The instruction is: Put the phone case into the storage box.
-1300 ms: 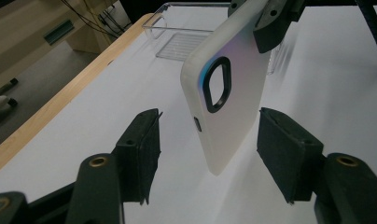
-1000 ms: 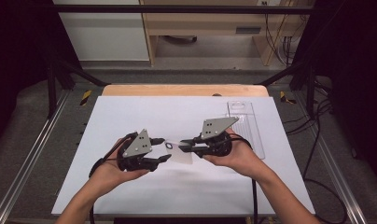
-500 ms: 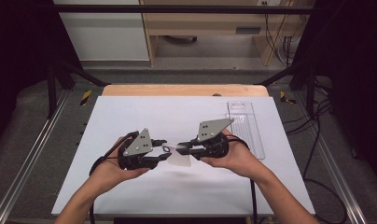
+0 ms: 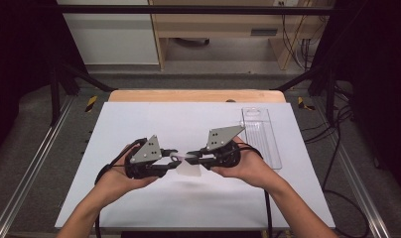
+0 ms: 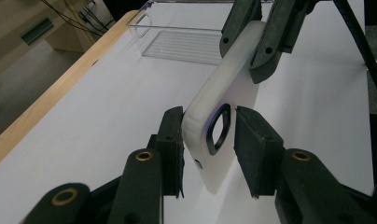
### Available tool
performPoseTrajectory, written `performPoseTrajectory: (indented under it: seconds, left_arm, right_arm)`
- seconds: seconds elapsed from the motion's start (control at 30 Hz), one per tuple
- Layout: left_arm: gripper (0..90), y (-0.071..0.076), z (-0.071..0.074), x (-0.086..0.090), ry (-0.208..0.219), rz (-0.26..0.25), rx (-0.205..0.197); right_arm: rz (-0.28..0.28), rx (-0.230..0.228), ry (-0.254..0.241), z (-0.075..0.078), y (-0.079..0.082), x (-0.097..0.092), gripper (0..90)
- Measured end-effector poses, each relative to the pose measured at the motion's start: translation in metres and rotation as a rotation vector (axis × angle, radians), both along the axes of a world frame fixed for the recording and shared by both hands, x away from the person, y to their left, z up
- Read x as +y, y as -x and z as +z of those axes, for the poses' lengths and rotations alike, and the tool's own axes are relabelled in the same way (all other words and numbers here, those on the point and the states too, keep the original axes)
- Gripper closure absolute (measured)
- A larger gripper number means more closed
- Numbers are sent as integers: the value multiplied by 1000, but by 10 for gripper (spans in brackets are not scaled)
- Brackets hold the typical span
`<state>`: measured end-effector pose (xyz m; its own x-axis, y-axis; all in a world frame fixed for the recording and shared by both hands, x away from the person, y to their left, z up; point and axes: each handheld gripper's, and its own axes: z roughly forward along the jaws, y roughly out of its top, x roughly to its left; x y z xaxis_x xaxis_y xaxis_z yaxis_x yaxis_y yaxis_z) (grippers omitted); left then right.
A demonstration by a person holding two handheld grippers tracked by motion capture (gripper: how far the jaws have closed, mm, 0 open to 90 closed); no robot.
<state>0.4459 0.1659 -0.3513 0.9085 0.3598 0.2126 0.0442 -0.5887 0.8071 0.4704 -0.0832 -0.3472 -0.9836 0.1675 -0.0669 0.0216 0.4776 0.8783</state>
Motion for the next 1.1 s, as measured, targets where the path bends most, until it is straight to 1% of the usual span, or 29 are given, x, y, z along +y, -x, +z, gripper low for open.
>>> performPoseTrajectory:
  seconds: [0.13, 0.4, 0.57, 0.73, 0.77, 0.87, 0.9, 0.93, 1.03, 1.07, 1.1]
  left_arm:
    - [644, -1, -1, 1, 9, 4, 11]
    - [689, -1, -1, 2, 4, 3, 17]
    - [718, -1, -1, 3, 5, -5, 21]
    - [738, 1, -3, 4, 5, -25, 27]
    - [743, 1, -3, 4, 5, -30, 35]
    - [780, 4, -4, 3, -2, -51, 33]
    - [787, 4, -4, 3, -2, -51, 33]
    - [793, 5, -4, 2, -3, -58, 31]
    - [797, 6, -5, 2, 0, -65, 34]
    - [798, 6, -6, 3, 13, -74, 38]
    - [799, 7, -6, 4, 18, -73, 38]
  right_arm:
    - [-3, -3, 1, 0, -1, 0, 805]
    - [-6, -9, 12, -1, -2, 1, 780]
    - [-7, -17, 20, -2, -3, 1, 755]
    - [-1, -22, 26, -3, -3, 1, 733]
    - [-1, -24, 28, -3, -3, 1, 724]
    - [-7, -35, 29, -4, -4, 1, 661]
    - [-7, -35, 29, -4, -4, 1, 661]
    - [-1, -40, 26, -5, -5, 1, 640]
    - [10, -37, 28, -6, -6, 0, 628]
    - [12, -37, 26, -6, -5, 0, 620]
    - [10, -37, 23, -6, -5, 0, 592]
